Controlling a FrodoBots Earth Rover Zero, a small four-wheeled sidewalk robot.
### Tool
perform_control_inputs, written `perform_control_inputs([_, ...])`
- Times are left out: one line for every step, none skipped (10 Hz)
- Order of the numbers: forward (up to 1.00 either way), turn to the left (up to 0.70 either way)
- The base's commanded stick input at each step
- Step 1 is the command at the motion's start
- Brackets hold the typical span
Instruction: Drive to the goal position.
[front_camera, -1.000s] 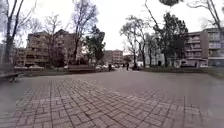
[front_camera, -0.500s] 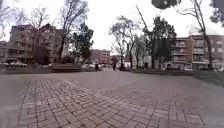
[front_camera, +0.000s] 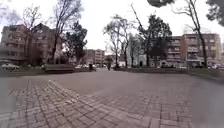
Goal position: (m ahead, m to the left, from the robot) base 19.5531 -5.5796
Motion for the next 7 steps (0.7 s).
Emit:
perform_control_inputs([0.7, 0.0])
perform_control_inputs([0.7, 0.0])
perform_control_inputs([0.7, -0.05])
perform_control_inputs([0.7, -0.18])
perform_control_inputs([0.7, -0.27])
perform_control_inputs([0.7, -0.27])
perform_control_inputs([0.7, 0.0])
